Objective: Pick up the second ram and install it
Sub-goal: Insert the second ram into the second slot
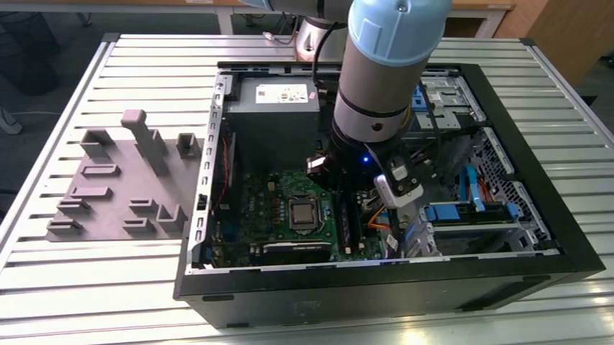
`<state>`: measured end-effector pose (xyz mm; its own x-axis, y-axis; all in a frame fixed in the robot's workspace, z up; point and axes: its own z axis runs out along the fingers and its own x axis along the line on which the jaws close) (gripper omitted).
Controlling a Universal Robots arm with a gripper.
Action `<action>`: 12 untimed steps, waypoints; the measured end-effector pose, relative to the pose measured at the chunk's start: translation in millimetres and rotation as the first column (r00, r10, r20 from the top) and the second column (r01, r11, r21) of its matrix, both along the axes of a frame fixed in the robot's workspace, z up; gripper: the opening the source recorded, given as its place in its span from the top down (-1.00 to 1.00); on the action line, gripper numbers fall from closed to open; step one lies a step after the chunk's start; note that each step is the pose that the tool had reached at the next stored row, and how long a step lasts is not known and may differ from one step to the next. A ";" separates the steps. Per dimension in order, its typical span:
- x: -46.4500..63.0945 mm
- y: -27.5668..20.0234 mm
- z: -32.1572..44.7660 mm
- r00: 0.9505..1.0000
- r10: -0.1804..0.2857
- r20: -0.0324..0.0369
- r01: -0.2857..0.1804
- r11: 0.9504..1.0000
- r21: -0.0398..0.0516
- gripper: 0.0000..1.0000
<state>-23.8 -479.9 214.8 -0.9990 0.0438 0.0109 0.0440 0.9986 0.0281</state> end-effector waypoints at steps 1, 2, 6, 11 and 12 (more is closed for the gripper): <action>0.1 0.0 0.0 1.000 0.000 0.000 0.000 1.000 0.000 0.73; 0.1 0.1 -0.1 1.000 0.001 0.000 -0.001 1.000 0.000 0.73; 0.3 0.2 0.0 1.000 0.006 0.000 -0.006 1.000 0.000 0.73; 0.4 0.3 0.2 1.000 0.011 0.000 -0.011 1.000 0.000 0.73; 0.4 0.3 0.1 1.000 0.011 0.000 -0.011 1.000 -0.001 0.73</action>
